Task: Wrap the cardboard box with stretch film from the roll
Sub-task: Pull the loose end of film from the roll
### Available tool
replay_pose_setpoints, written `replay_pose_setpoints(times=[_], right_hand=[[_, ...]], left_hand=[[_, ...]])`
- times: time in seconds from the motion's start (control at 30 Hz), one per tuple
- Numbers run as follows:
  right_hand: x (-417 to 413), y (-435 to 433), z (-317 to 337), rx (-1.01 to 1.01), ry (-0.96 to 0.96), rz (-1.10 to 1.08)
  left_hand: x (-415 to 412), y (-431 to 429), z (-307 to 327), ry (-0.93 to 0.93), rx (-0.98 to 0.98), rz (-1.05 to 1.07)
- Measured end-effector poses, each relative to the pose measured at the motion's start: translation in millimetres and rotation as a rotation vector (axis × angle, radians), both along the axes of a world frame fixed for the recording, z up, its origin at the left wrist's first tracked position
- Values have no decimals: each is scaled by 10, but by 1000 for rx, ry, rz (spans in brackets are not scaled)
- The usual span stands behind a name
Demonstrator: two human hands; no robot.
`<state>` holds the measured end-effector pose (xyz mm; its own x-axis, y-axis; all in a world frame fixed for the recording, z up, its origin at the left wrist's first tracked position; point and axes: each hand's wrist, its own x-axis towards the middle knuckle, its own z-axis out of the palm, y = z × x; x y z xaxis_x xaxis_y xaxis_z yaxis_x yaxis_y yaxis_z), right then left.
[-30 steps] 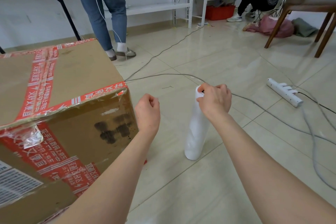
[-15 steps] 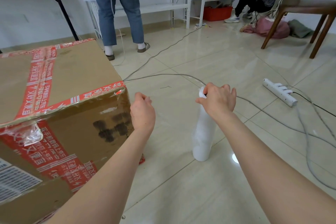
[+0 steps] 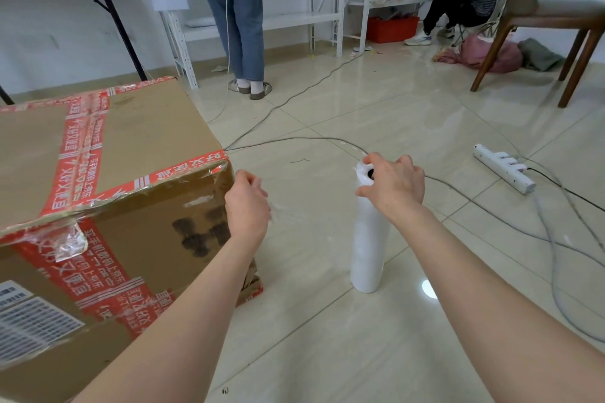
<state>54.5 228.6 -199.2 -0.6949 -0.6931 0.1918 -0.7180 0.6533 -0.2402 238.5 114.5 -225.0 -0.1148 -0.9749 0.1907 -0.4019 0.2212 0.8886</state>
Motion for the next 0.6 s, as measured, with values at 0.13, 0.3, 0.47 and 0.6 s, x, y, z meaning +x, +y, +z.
replay_pose_setpoints(times=[0.13, 0.3, 0.47, 0.6], right_hand=[[36, 22, -1, -36, -16, 7], [4, 84, 49, 57, -27, 11], [162, -5, 153, -38, 55, 120], [560, -232, 178, -157, 91, 427]], left_hand=[[32, 14, 26, 10, -13, -36], [35, 51, 49, 23, -62, -123], [76, 62, 95, 10, -107, -226], [160, 34, 138, -12, -126, -266]])
